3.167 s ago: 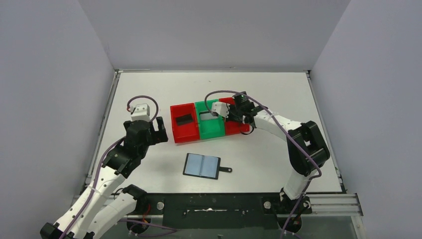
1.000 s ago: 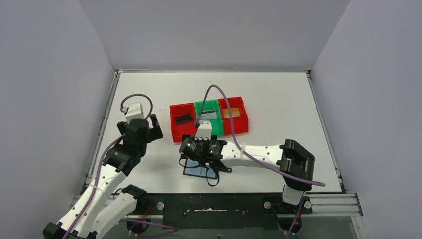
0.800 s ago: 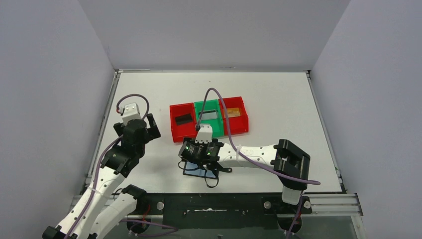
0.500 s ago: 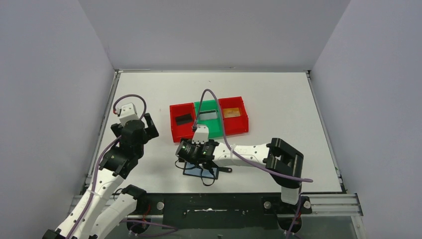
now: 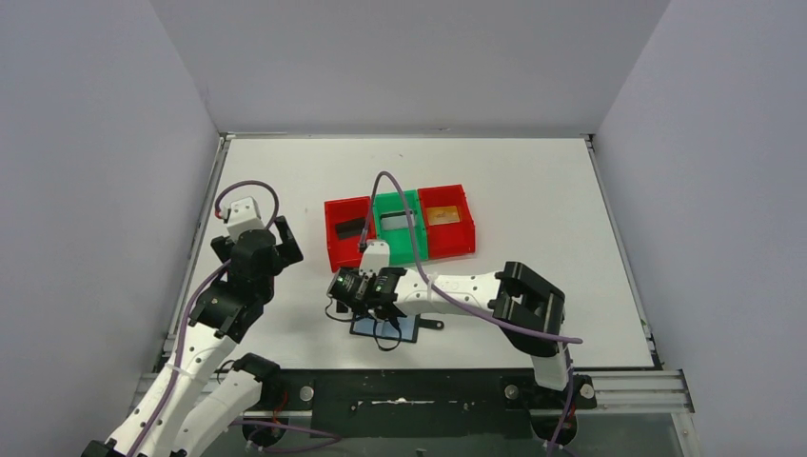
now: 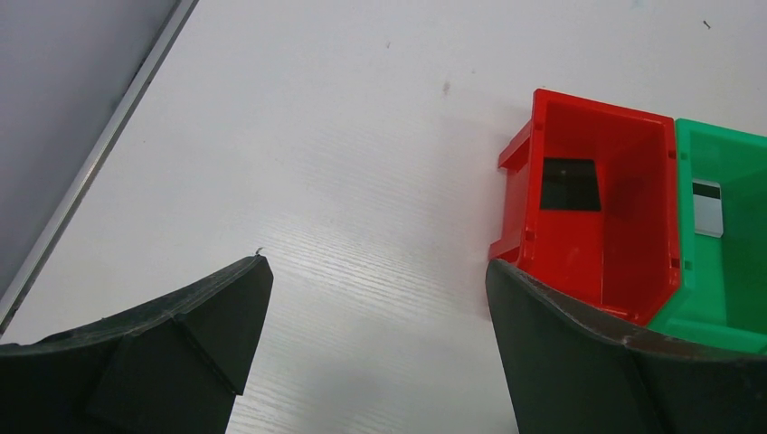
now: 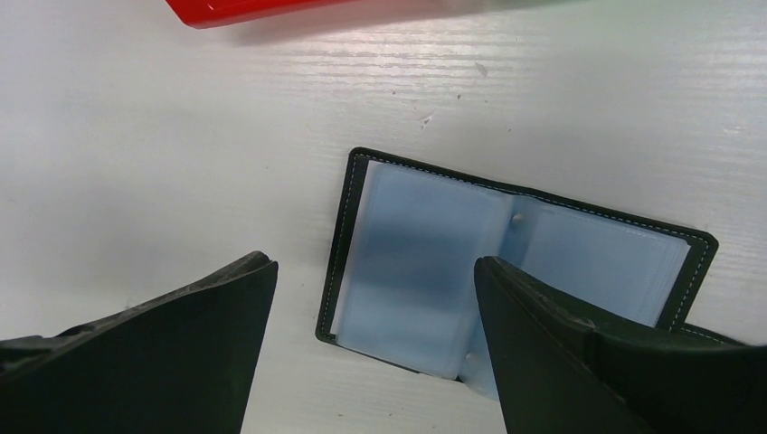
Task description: Take the credit cards out of the card holder
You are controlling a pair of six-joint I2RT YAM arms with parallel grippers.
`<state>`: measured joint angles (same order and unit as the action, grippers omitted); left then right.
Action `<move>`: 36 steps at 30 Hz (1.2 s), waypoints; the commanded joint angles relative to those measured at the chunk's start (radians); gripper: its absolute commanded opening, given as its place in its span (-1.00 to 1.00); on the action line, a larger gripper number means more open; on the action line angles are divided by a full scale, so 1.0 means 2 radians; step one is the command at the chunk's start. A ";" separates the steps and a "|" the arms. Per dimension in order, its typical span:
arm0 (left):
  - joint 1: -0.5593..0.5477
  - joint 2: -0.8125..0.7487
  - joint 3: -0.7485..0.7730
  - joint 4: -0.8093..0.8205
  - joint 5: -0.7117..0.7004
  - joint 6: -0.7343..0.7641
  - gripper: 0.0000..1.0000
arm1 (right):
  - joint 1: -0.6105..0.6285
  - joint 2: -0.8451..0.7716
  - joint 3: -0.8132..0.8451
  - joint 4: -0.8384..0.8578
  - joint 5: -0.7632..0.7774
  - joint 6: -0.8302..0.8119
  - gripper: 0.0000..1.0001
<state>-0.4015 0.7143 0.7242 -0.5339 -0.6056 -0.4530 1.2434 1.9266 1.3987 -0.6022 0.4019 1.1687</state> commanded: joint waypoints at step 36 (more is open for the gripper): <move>0.012 -0.001 -0.001 0.029 0.011 0.008 0.82 | -0.012 0.058 -0.021 -0.059 -0.028 0.002 0.03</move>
<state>-0.3840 0.7151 0.7162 -0.5270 -0.5896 -0.4477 1.2125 1.9862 1.3743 -0.6788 0.3515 1.1614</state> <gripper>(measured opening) 0.906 0.547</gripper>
